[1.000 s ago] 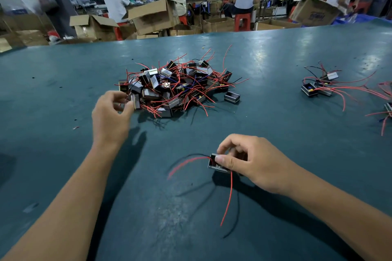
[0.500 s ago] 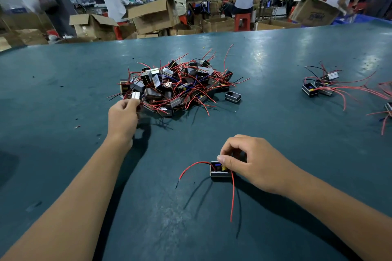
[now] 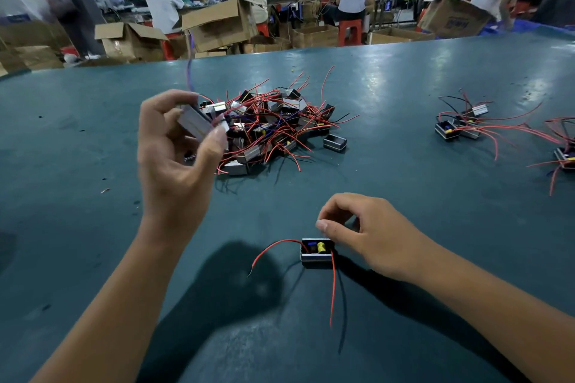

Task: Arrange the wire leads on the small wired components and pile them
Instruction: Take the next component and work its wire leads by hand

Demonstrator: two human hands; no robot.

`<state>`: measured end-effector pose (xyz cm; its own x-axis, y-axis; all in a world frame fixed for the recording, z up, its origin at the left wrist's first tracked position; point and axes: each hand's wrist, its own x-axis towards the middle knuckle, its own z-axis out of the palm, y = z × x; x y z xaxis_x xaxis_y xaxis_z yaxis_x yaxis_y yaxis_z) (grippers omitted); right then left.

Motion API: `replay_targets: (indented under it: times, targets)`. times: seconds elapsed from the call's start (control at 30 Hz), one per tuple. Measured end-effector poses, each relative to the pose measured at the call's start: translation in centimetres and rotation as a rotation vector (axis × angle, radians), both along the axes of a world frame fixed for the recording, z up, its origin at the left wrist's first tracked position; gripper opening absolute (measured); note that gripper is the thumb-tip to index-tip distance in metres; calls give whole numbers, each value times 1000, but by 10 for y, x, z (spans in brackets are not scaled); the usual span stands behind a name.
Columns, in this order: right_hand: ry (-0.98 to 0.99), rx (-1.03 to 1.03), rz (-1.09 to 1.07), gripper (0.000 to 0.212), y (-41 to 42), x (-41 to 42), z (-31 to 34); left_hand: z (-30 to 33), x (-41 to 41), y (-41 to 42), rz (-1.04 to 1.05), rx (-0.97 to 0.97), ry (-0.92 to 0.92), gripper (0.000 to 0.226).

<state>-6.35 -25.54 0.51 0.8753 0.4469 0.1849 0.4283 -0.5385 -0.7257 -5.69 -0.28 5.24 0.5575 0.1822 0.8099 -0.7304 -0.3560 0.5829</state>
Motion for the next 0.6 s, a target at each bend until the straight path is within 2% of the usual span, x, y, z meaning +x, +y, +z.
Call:
replay_targets:
  times: [0.13,0.27,0.43,0.53,0.6]
  targets:
    - [-22,66,-21,9,0,0,1,-11,0,-17,-268,24,317,50]
    - [-39,225,-68,11,0,1,4,-27,2,-31,-370,71,527,40]
    - [159,531,-79,18,2,1,10,-34,0,-38,-452,84,567,33]
    - [290,723,-80,26,2,0,14,-35,0,-41,-422,120,514,32]
    - [330,781,-63,31,2,-1,17,-36,-1,-43,-404,156,486,32]
